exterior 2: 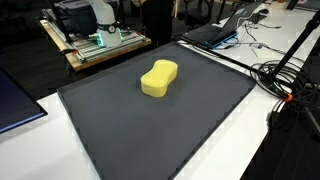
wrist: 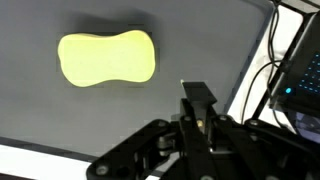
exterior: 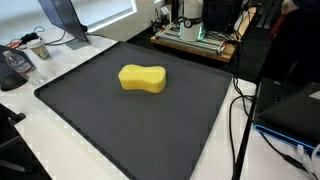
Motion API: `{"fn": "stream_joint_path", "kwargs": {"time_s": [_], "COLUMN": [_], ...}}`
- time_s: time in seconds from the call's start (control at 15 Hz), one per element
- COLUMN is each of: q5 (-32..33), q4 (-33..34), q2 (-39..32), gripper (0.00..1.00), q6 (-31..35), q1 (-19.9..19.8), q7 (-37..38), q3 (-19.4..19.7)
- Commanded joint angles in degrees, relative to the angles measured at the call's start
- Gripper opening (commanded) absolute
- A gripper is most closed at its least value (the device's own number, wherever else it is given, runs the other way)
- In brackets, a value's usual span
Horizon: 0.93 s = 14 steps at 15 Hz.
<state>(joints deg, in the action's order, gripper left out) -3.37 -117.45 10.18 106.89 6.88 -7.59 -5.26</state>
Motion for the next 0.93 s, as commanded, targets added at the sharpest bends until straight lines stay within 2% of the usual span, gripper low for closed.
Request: {"fn": "stream_joint_path", "kwargs": {"time_s": [0.0, 0.13, 0.2, 0.4, 0.8, 0.87], "q5": [7.97, 9.13, 7.07, 7.86, 8.02, 9.28], "q4": [8.72, 11.11, 6.85, 9.42, 9.99, 10.62], "q2": [-7.99, -10.47, -7.38, -10.1, -10.23, -11.02], "gripper": [0.03, 0.03, 0.13, 0.13, 0.13, 0.03], "q6": [-3.97, -4.43, -2.01, -2.51, -2.97, -3.42], "q1": [0.4, 1.42, 0.82, 1.45, 1.43, 1.49], "q7": [5.81, 4.37, 4.18, 4.18, 4.18, 7.06], "q3": [-2.83, -3.73, -2.95, -3.61, -3.59, -3.65]}}
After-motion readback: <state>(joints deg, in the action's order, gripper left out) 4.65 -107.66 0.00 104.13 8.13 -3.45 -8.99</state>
